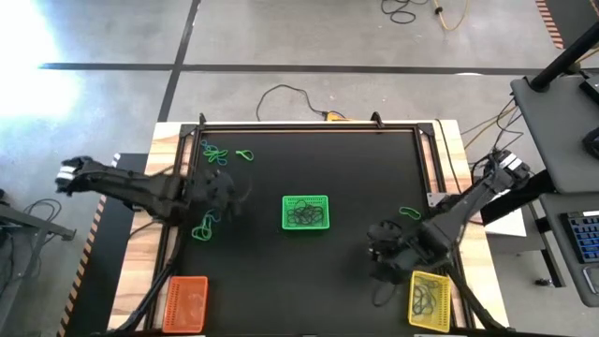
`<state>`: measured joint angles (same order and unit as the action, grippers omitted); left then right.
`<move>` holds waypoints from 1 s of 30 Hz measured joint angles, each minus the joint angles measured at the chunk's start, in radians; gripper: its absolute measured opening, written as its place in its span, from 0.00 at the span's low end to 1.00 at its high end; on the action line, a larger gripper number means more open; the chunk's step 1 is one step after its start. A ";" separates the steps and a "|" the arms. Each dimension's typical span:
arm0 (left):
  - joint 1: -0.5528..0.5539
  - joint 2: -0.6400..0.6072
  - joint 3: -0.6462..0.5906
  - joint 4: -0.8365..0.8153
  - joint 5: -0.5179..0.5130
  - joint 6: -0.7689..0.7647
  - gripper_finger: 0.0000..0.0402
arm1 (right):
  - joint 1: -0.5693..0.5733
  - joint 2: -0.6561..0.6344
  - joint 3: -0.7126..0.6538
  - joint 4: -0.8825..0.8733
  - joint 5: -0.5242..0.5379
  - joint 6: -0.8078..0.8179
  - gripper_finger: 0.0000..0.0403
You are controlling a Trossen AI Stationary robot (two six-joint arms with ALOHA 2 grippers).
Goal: Sort rubber bands into baskets
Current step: Put the blue rubber band into the yellow basket
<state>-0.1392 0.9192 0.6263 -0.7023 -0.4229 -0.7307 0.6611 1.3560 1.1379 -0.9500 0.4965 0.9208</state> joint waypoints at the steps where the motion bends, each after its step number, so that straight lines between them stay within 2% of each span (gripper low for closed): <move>1: 0.056 0.005 0.019 -0.052 0.008 -0.004 0.49 | -0.027 0.000 0.003 0.021 0.002 -0.061 0.49; 4: 0.239 0.039 0.071 -0.148 0.022 -0.009 0.47 | -0.104 0.000 0.025 0.081 0.012 -0.193 0.49; 8: 0.479 0.114 0.071 -0.163 0.154 -0.004 0.43 | -0.172 0.001 0.047 0.166 0.027 -0.371 0.49; 10: 0.579 0.163 0.057 -0.141 0.154 -0.004 0.41 | -0.188 0.001 0.053 0.227 0.031 -0.466 0.49; 15: 0.779 0.278 0.036 -0.041 0.070 -0.028 0.38 | -0.192 0.001 0.039 0.380 0.030 -0.637 0.49; 18: 0.836 0.327 0.019 0.047 0.072 -0.070 0.37 | -0.171 0.001 0.024 0.405 0.030 -0.690 0.49; 22: 0.845 0.373 -0.023 0.179 0.039 -0.192 0.37 | -0.117 0.001 -0.012 0.416 0.029 -0.756 0.49; 26: 0.845 0.414 -0.046 0.239 0.021 -0.287 0.37 | -0.059 0.002 -0.064 0.439 0.028 -0.747 0.49; 30: 0.834 0.438 -0.057 0.241 -0.052 -0.377 0.37 | -0.020 0.002 -0.105 0.441 0.028 -0.699 0.49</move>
<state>0.6946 1.3571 0.5690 -0.4616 -0.4750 -1.1077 0.6410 1.3575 1.0331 -0.5085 0.5242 0.2214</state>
